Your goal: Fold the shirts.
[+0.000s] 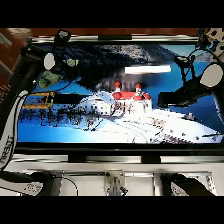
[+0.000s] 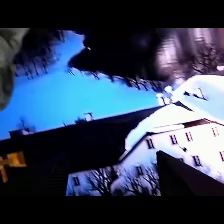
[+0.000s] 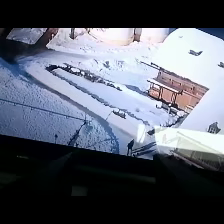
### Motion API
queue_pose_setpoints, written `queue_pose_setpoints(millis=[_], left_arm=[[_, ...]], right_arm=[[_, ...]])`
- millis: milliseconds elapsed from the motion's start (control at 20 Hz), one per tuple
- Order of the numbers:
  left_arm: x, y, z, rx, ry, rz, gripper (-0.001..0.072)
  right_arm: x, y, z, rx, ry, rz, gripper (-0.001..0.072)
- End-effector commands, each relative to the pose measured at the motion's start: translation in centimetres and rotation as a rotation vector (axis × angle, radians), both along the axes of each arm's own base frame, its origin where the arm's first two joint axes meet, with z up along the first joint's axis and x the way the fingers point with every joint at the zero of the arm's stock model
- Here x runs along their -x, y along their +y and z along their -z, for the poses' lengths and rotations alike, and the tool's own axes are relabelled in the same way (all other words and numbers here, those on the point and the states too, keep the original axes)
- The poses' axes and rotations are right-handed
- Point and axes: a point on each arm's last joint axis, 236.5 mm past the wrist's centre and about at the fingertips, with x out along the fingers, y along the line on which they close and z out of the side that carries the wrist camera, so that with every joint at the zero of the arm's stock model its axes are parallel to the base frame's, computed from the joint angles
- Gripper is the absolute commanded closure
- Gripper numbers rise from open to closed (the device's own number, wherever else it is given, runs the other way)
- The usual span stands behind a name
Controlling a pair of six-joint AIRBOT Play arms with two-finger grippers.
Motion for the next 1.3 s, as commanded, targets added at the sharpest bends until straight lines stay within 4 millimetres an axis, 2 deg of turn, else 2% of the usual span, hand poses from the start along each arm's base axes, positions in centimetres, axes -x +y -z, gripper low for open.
queue_pose_setpoints(millis=[0,150,300,400,450,600,700,850,950,1100,1250], left_arm=[[-5.4,3.1,0.7,-0.125,-0.062,0.000,0.0108],[-8.1,6.1,4.1,-0.199,-0.044,-0.038,0.0108],[-9.1,9.8,9.2,-0.223,0.035,-0.082,0.0108],[-9.7,11.0,11.4,-0.243,0.056,-0.073,0.0131],[-10.4,11.1,11.9,-0.247,0.039,-0.058,0.0179],[-12.6,10.7,11.8,-0.242,-0.052,-0.029,0.0193],[-13.1,11.2,11.9,-0.244,-0.070,-0.032,0.0199],[-13.1,13.2,12.5,-0.248,-0.056,-0.063,0.0208],[-12.9,14.8,12.9,-0.251,-0.040,-0.089,0.0246],[-12.3,16.8,13.7,-0.257,0.000,-0.122,0.0243],[-11.5,17.9,14.9,-0.281,0.053,-0.119,0.0240]], right_arm=[[-0.6,0.1,-0.2,-0.004,-0.025,0.003,0.0098],[-1.1,0.2,-0.4,-0.009,-0.050,0.006,0.0098],[-1.1,0.2,-0.4,-0.009,-0.049,0.006,0.0098],[-1.1,0.2,-0.4,-0.010,-0.050,0.006,0.0098],[-1.1,0.2,-0.3,-0.010,-0.049,0.006,0.0098],[-1.0,0.5,-0.4,-0.029,-0.044,0.018,0.0098],[-0.9,1.4,-0.5,-0.066,-0.036,0.015,0.0098],[-0.3,3.2,-0.9,-0.145,-0.013,-0.004,0.0098],[0.2,4.1,-1.0,-0.181,0.005,-0.014,0.0098],[0.4,4.3,-1.1,-0.190,0.012,-0.017,0.0098],[0.4,4.5,-1.1,-0.200,0.016,-0.009,0.0098]])
